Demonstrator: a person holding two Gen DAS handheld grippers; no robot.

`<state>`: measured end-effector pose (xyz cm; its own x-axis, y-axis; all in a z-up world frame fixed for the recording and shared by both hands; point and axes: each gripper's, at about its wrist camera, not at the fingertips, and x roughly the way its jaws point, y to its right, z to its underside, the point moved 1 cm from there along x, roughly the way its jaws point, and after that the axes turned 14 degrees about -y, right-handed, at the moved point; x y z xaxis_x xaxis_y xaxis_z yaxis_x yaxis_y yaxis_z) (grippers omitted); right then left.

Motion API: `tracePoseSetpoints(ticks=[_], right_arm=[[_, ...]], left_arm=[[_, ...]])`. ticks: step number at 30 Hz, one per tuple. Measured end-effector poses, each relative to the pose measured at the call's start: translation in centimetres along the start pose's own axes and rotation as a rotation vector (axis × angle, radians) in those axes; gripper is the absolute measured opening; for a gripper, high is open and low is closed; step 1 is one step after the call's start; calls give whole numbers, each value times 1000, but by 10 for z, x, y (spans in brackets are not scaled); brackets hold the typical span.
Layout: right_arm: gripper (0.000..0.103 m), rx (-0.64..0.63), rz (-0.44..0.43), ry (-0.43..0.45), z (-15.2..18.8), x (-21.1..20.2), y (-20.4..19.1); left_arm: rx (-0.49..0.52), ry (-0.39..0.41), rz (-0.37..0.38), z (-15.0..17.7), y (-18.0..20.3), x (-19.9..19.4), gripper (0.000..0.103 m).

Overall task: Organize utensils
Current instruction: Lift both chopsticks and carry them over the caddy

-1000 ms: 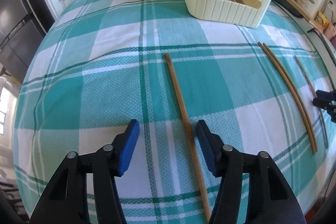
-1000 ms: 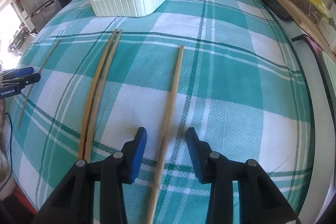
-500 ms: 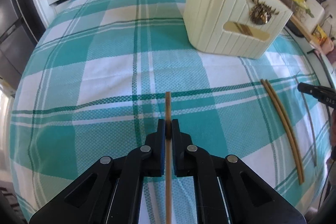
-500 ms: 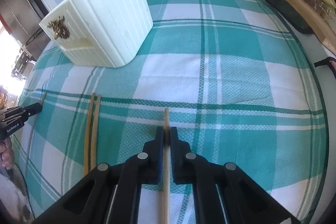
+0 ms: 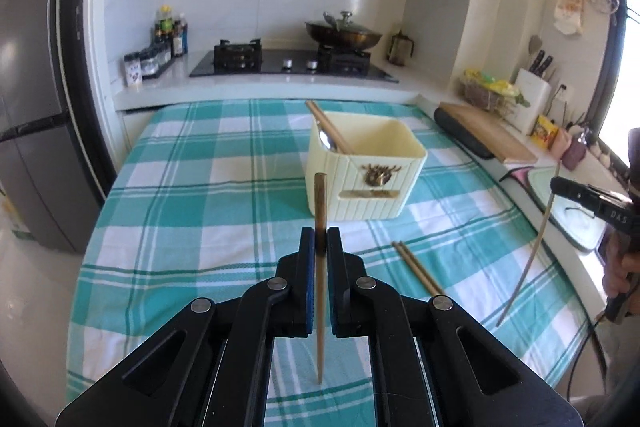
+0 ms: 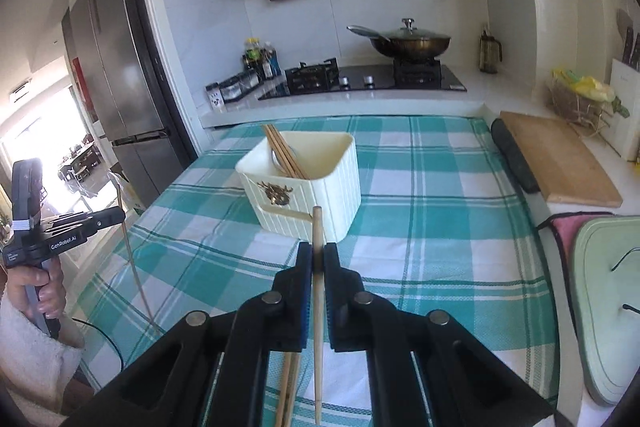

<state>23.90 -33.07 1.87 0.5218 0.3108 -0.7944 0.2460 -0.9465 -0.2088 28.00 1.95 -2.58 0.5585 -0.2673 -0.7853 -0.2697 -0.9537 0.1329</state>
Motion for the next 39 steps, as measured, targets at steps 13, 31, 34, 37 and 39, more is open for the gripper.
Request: tracePoseSetpoints(ticks=[13, 31, 34, 37, 39], right_arm=[[6, -57, 5, 185, -13, -54, -28], [6, -49, -25, 107, -24, -56, -26], [6, -56, -18, 152, -38, -58, -25], [6, -69, 0, 214, -58, -59, -28], [6, -92, 33, 290, -74, -61, -33]], left_arm=[[20, 86, 25, -5, 9, -40, 4], [25, 104, 39, -19, 6, -48, 3], [22, 149, 50, -38, 8, -58, 3], [13, 229, 59, -65, 13, -70, 3], [-3, 294, 64, -87, 17, -74, 3]])
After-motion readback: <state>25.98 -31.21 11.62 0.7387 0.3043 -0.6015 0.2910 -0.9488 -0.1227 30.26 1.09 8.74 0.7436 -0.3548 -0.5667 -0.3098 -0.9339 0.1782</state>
